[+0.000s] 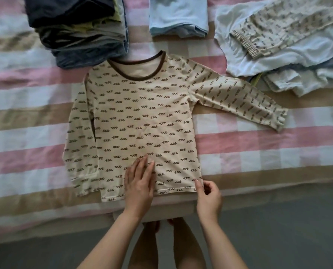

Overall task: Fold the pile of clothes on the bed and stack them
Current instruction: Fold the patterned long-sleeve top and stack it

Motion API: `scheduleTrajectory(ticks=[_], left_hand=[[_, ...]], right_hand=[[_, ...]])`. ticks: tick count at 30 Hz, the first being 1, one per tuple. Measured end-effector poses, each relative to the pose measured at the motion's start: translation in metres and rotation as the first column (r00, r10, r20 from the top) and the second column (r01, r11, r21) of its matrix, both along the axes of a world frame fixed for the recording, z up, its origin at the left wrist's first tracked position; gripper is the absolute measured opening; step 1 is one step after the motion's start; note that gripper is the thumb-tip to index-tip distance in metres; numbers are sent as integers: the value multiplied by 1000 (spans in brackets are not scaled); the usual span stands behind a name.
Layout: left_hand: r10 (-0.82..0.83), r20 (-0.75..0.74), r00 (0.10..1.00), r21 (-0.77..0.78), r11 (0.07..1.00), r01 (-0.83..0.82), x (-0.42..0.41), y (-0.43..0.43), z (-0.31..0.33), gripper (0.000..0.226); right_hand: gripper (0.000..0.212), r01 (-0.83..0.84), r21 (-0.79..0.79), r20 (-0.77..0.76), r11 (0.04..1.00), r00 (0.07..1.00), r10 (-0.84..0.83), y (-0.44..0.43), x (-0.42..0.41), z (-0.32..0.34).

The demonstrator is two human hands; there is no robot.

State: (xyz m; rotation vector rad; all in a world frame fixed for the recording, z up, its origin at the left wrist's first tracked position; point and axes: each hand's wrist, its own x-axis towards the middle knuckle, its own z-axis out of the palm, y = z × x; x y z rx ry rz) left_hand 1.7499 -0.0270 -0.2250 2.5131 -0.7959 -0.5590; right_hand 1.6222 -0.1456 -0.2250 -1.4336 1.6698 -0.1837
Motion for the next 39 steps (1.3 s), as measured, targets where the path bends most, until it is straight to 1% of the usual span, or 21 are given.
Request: scheduleTrajectory(ticks=[2,4,6,8,10,13,16,20,22,24,27,28,29,30,31,32,34,35,36,37,39], left_hand=[[-36,3,999,13,999,36,3,2,0,39],[-34,2,999,-13,999,34,7,6,3,41],[38,10,999,-85,996,-37,16,12,8,38],[159,34,987,-149,977,-152,26,22,12,35],[275,54,960,-167,950,-263,38,39,14,30],[379,39,925,-140,918,-371,53,67,13,30],[368,24,930,-116,925,-363,61,98,9,35],[261,16,965,-92,962,-259,68,127,1,54],[212,35,977,-95,974,-208,74,136,-5,61],[159,79,984,-105,983,-150,80,144,-10,56],[37,253,967,-127,992,-5,86,150,-15,15],[25,290,957,-128,992,13,88,150,-14,15],[53,290,956,-148,989,-10,91,151,-13,19],[149,243,959,-205,974,-99,95,150,-10,18],[306,152,940,-292,922,-253,101,148,-4,14],[464,34,885,-368,829,-421,108,148,2,8],[697,-172,696,-471,562,-679,132,152,16,13],[752,-259,606,-496,435,-752,147,156,22,12],[773,-334,539,-508,334,-794,164,163,27,9],[774,-393,496,-509,266,-819,180,171,30,7],[765,-473,438,-488,186,-853,213,187,30,4]], right_hand=[[16,32,-32,-107,999,994,-35,-4,5,0],[26,-16,-133,-205,991,979,-11,-6,14,6],[35,-153,-287,-200,946,975,97,-3,26,18],[34,-334,-414,-149,847,943,299,4,41,28],[28,-482,-415,-89,772,866,492,14,61,34],[18,-684,-312,-6,659,695,719,34,94,33],[18,-847,-220,5,483,494,869,61,128,25],[26,-934,-167,-53,315,328,943,94,164,10],[28,-937,-159,-101,310,327,939,103,173,7],[27,-921,-165,-118,354,375,920,107,177,5],[23,-910,-159,-92,383,400,912,107,177,5],[22,-907,-155,-75,391,405,911,106,177,6],[22,-899,-151,-49,411,422,906,106,177,7],[21,-886,-148,-16,439,446,895,106,178,8],[22,-871,-148,20,469,472,882,106,179,10],[23,-855,-160,51,494,492,869,106,181,12],[25,-831,-225,84,509,504,859,107,193,16],[26,-820,-270,87,505,501,861,108,201,19],[27,-810,-315,84,494,495,865,109,210,21],[28,-805,-357,72,474,482,873,110,220,23],[34,-813,-412,19,410,443,897,113,245,23]])
